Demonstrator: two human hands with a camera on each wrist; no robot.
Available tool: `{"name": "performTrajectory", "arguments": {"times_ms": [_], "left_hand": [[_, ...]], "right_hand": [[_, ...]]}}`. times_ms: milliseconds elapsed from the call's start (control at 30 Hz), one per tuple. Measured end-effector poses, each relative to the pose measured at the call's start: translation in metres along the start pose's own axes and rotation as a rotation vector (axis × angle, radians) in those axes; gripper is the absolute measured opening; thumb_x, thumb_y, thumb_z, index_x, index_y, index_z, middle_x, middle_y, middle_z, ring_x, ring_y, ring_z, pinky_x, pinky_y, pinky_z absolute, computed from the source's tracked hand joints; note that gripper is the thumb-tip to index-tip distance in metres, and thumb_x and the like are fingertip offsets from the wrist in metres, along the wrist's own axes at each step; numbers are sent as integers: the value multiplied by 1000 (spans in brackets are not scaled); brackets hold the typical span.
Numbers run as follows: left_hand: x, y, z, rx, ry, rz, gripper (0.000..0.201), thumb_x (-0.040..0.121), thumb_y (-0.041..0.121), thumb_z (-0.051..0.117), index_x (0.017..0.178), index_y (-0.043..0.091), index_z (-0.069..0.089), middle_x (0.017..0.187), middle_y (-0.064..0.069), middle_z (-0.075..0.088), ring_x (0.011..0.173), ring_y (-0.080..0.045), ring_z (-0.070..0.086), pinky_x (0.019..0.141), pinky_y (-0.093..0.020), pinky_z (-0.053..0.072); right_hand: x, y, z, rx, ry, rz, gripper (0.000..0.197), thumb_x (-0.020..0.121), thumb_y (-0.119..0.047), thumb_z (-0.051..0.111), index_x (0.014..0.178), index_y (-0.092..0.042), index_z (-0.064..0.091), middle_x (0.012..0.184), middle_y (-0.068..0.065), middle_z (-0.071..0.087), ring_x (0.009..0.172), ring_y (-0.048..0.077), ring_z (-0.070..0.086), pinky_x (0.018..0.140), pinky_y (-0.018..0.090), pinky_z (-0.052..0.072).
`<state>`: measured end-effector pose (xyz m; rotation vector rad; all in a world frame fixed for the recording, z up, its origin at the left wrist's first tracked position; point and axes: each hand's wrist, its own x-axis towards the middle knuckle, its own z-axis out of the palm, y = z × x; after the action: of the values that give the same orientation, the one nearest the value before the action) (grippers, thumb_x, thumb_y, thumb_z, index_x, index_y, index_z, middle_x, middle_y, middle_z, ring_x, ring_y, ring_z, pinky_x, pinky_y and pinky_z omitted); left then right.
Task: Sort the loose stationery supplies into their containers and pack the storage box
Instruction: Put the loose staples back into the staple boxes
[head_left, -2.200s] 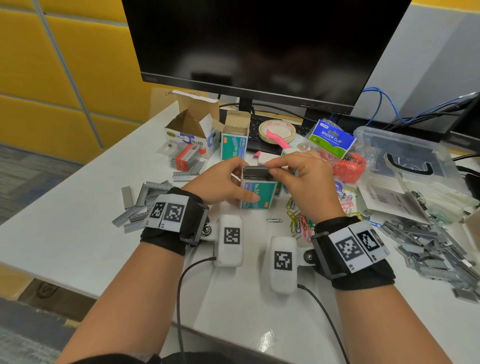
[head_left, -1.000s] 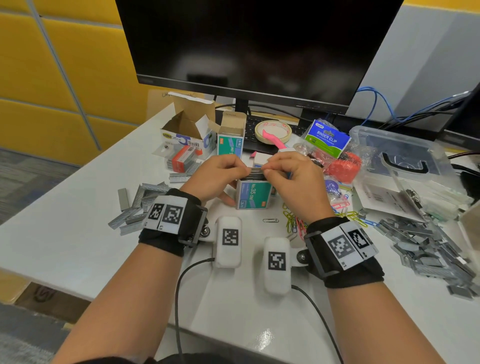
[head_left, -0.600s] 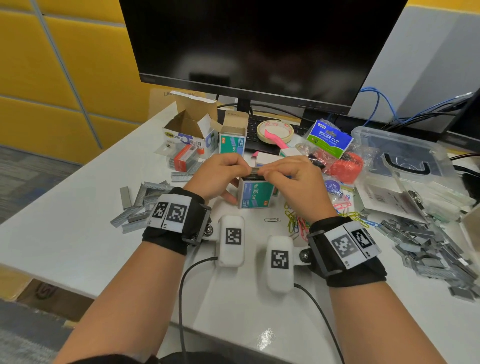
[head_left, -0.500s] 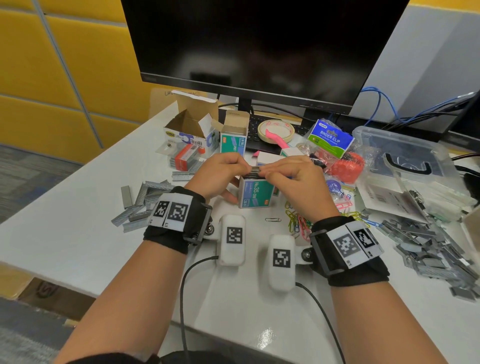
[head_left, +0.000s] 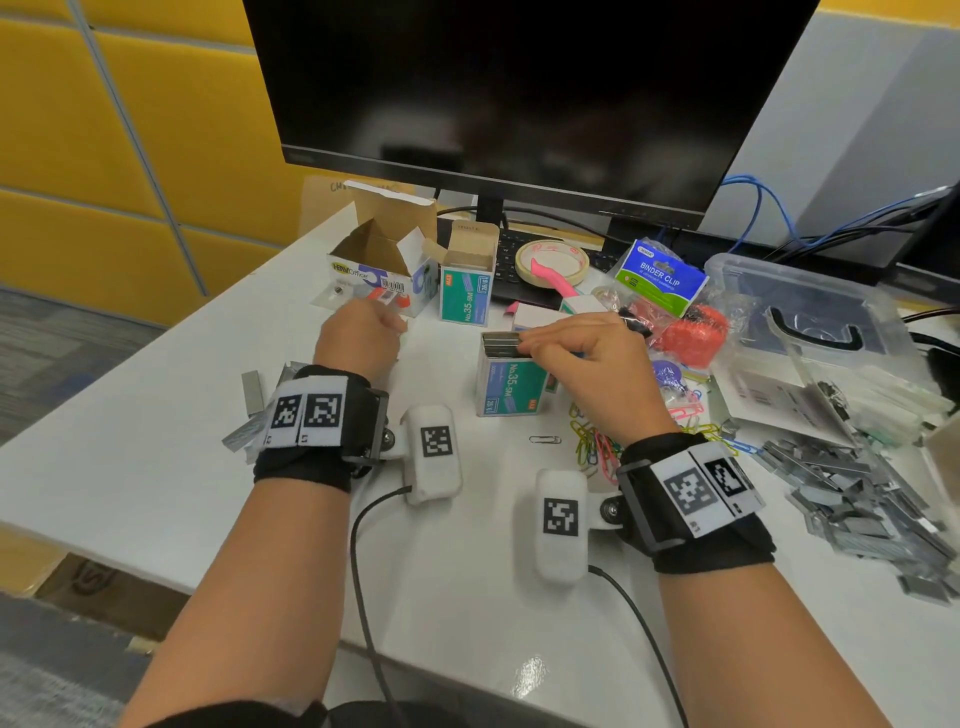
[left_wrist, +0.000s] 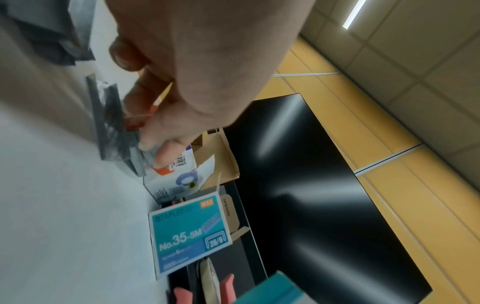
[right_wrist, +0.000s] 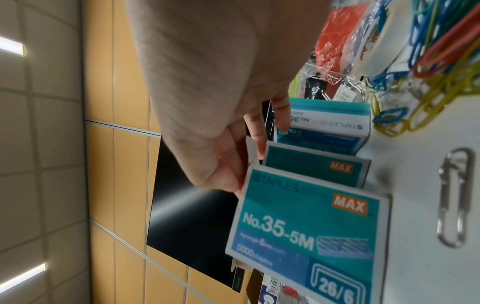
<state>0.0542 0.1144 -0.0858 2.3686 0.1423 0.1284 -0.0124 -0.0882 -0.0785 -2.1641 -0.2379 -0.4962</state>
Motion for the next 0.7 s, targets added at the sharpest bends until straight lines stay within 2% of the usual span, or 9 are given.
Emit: {"name": "performTrajectory", "arguments": {"times_ms": [133,233,300,500,567,633,700], "left_hand": [[2,-4,1,107,-34,-20,30,91,0,45,114,4,65,125,-16,57,117,-32,50,103,-36,37],[12,-9,1,165,-42,-50,28,88,7,59,116,1,63,121,-17,60,114,-32,53,100,-36,40],[17,-12,2,197,-51,-53,32,83,12,68,114,2,64,116,-15,63,110,-30,55,100,-36,43],[18,-15,5,174,-24,-55,26,78,16,73,102,6,68,102,-11,66,100,-27,58,94,-38,49],[14,-12,3,129,1,0,14,80,16,71,91,7,69,101,-7,65,100,-25,57,94,-35,47],[6,-6,2,1,2,102,5,84,15,68,84,13,64,96,-5,60,98,-26,56,88,-31,44],[0,1,2,-158,-33,220,6,88,17,63,89,15,57,85,-3,56,84,-22,55,77,-28,44]], "right_hand": [[-1,-1,0,-2,2,0,18,85,-8,59,88,-13,77,91,-8,71,93,-1,59,95,32,45],[-1,-2,-1,4,-3,11,19,86,-9,58,90,-13,76,92,-9,70,91,-5,57,94,29,45],[-1,-2,0,-2,-5,15,19,86,-9,58,90,-14,76,91,-12,69,94,-1,58,96,32,44],[-1,-1,0,-18,-8,-12,19,87,-11,58,90,-14,76,91,-14,67,98,5,59,97,39,43],[-1,0,1,-27,-8,-21,19,88,-12,58,90,-15,76,90,-15,67,100,7,59,99,41,40],[-1,0,1,-18,-7,-21,19,89,-12,58,90,-15,76,91,-13,68,99,6,58,100,39,40],[-1,0,0,-3,-4,-22,19,89,-11,57,91,-13,76,93,-8,71,93,-3,57,98,28,41]]}}
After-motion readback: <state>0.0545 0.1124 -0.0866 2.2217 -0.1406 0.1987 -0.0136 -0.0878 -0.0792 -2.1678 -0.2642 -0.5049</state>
